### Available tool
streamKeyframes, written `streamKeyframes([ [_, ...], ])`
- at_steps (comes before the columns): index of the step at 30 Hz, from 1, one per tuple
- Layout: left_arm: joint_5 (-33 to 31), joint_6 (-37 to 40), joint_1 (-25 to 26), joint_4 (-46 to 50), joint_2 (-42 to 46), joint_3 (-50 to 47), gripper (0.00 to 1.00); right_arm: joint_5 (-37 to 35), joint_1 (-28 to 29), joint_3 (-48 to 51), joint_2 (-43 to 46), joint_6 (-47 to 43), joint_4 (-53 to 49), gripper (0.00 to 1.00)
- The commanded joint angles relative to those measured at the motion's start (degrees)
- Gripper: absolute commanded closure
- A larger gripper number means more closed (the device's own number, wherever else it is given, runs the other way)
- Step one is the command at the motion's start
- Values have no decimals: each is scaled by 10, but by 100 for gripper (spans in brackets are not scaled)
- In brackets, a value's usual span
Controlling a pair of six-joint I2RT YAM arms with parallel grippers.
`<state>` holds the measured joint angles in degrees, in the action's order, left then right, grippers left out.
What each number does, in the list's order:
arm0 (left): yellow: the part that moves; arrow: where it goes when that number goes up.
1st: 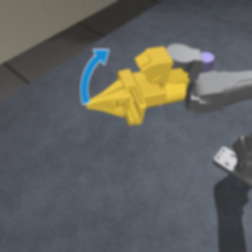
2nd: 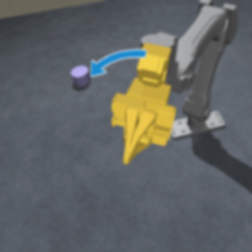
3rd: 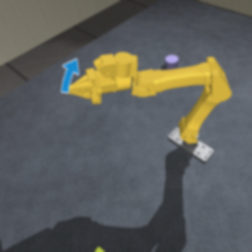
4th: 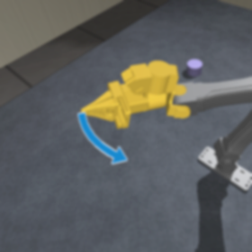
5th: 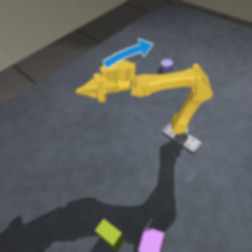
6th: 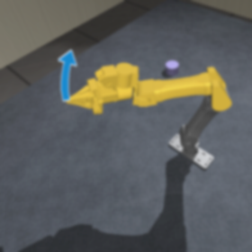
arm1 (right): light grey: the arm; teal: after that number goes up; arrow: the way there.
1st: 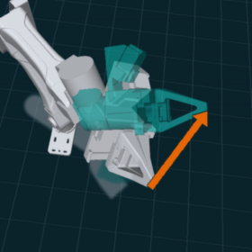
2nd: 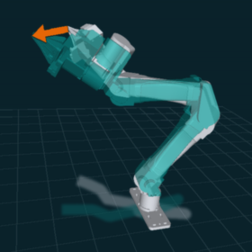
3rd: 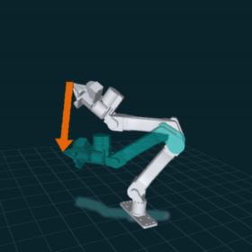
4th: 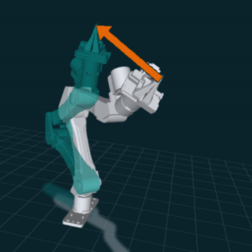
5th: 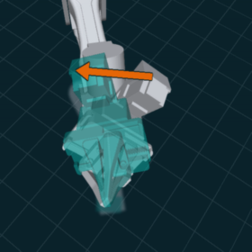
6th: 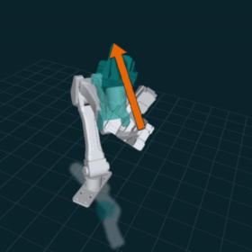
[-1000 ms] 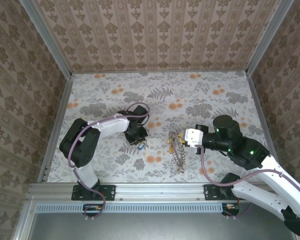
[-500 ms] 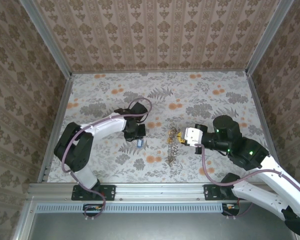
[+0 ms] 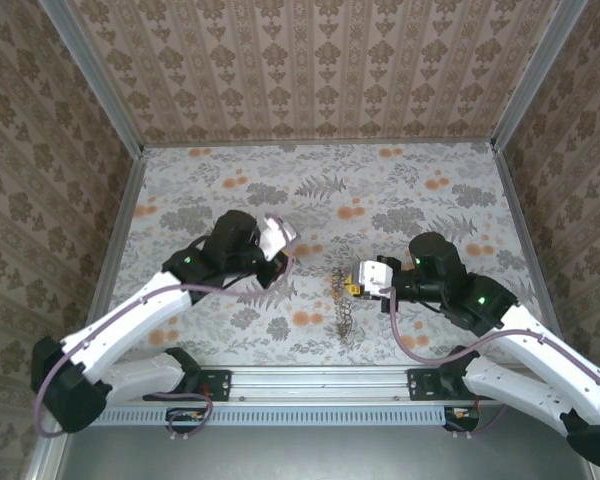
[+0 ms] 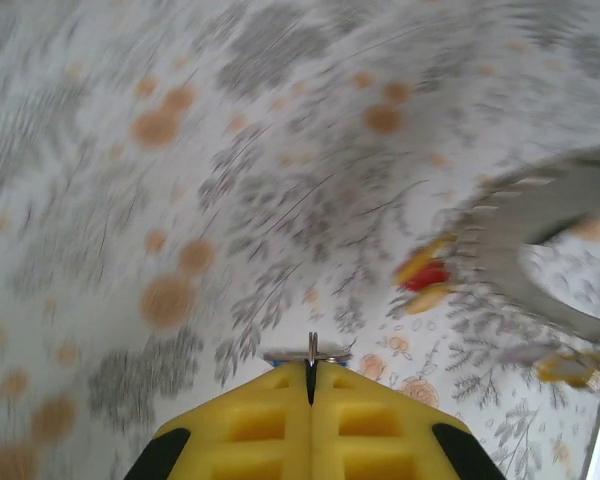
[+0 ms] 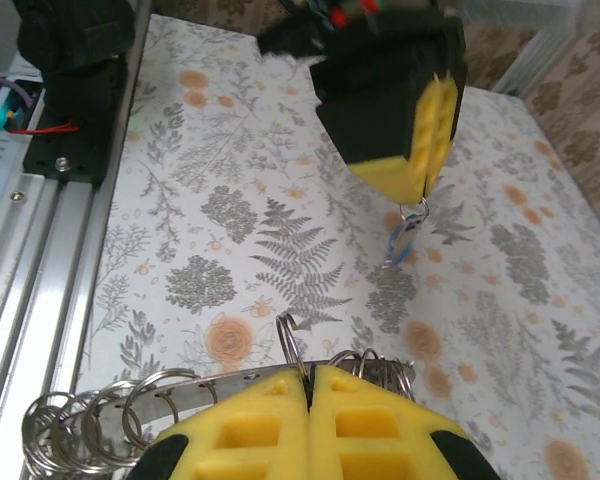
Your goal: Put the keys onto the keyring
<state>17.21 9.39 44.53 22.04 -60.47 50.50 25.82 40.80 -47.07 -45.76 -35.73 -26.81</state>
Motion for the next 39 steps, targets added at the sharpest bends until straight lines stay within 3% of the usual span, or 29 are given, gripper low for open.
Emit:
streamKeyframes([
  [1,96,178,1,-85,27,-27,100,64,4,-9,-20,8,26,100],
  [5,149,228,0,-90,25,-16,100,109,6,-6,-45,4,45,100],
  [15,266,276,3,-140,16,-24,100,104,8,5,-72,16,100,100],
  [27,230,314,24,-95,2,-16,100,83,5,24,-82,64,150,100],
  [39,223,330,41,-112,9,-32,100,93,-15,46,-71,111,176,100],
])
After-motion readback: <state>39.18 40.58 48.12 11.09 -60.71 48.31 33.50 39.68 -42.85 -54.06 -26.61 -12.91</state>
